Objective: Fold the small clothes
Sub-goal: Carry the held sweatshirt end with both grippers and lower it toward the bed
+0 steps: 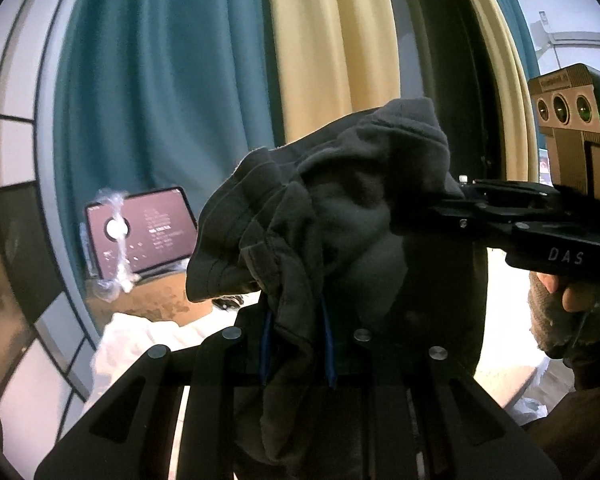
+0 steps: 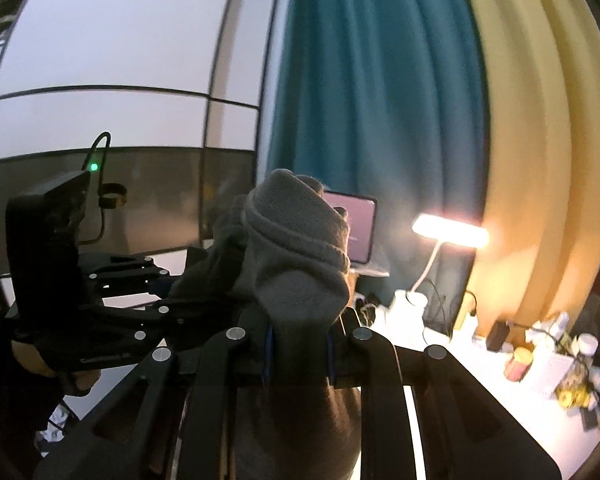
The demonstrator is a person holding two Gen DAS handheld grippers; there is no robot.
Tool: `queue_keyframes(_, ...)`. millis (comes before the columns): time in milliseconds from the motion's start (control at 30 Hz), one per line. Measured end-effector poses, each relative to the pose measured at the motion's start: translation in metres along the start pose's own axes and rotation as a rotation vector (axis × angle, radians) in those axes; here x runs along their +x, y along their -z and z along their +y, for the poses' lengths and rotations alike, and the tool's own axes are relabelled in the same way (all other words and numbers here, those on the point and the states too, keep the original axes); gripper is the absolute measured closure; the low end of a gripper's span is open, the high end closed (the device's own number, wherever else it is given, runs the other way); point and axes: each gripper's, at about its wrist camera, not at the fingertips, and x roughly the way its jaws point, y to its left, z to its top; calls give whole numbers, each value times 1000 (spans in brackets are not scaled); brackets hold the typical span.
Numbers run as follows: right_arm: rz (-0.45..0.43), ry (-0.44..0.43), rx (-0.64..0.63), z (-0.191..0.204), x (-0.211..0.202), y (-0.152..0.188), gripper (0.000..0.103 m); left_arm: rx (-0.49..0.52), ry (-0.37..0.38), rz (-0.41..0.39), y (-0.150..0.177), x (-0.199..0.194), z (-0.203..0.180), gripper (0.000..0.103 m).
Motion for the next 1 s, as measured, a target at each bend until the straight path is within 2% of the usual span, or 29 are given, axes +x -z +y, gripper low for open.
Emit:
queue_keyframes(433,95,48,120,-47,55,34,82,-18,76,131,13,66,13,85)
queue_keyframes(1000,244,33,250,-109,148,87,82,-90,114,300,47,151,29,85)
